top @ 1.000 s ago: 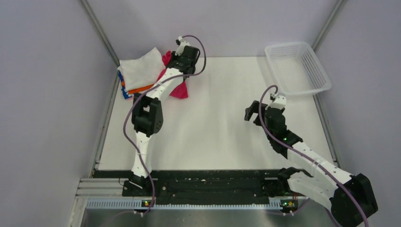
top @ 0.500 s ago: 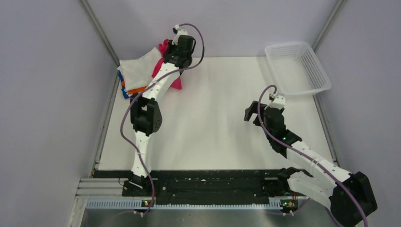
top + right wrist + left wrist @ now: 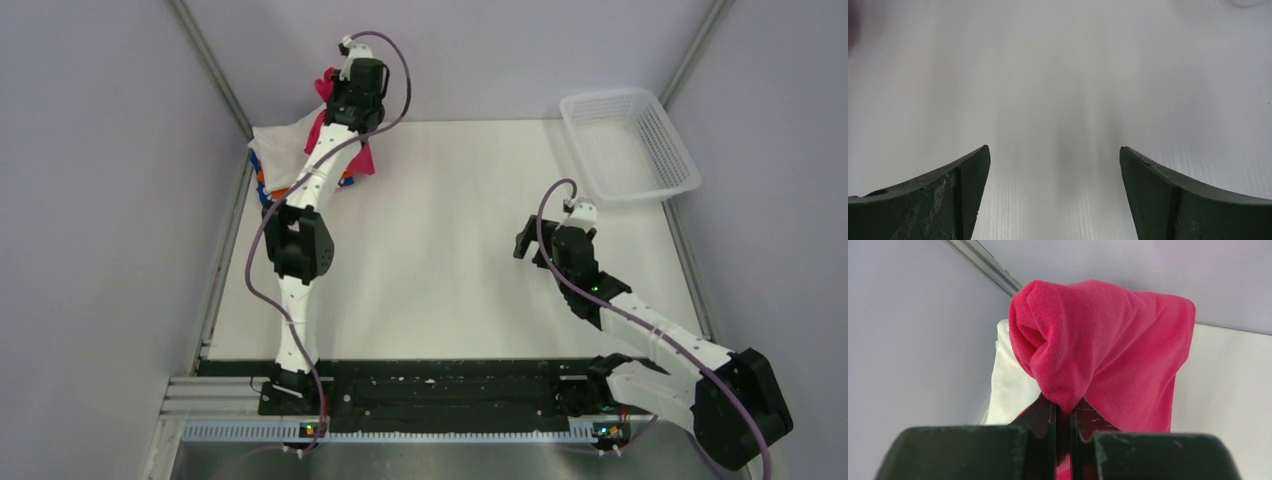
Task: Fold and stack the t-shirts
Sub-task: Put the neatly folded tshirt into the corner of the board with the left arm
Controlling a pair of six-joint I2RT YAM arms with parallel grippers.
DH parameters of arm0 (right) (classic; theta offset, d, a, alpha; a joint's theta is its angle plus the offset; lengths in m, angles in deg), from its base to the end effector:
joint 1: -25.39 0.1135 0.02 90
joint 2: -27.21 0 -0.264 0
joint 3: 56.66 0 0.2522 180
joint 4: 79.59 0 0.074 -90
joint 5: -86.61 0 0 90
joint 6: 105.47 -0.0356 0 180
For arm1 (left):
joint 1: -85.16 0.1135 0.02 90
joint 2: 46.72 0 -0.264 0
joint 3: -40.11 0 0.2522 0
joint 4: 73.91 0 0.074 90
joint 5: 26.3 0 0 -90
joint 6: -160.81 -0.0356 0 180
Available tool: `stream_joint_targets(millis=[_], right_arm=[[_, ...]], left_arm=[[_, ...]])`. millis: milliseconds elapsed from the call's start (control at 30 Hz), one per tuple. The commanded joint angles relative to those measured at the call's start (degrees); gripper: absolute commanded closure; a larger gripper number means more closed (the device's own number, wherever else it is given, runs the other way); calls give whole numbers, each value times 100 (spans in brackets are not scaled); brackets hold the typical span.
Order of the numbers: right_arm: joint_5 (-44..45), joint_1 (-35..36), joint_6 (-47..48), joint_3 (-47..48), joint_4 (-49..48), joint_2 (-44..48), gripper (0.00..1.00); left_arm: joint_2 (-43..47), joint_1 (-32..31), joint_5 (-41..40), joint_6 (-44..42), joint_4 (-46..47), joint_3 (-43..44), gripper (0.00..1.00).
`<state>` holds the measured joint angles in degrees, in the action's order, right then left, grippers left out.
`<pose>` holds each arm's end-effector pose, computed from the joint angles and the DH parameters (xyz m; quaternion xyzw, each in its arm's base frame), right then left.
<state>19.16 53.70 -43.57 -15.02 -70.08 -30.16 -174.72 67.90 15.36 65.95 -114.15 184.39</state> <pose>0.1976 0.0909 0.2219 0.1032 0.8284 0.1027 0.5409 0.4986 -0.1271 0.3526 -0.0722 0.7936 0.2876 0.5313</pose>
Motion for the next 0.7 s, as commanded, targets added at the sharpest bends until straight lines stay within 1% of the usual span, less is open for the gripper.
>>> stream_joint_targets(millis=[0, 233, 300, 433, 667], right_arm=[[-59, -45, 7, 299, -185, -94, 1], [-51, -47, 38, 319, -190, -141, 1], [-42, -45, 43, 330, -186, -159, 1], [-12, -45, 55, 346, -169, -193, 1], [14, -50, 70, 350, -184, -247, 1]], left_arm=[[553, 190, 183, 249, 139, 144, 100], [548, 596, 439, 466, 182, 193, 100], [551, 739, 647, 724, 119, 210, 100], [524, 978, 983, 976, 47, 166, 100], [367, 1391, 1121, 1356, 108, -95, 100]])
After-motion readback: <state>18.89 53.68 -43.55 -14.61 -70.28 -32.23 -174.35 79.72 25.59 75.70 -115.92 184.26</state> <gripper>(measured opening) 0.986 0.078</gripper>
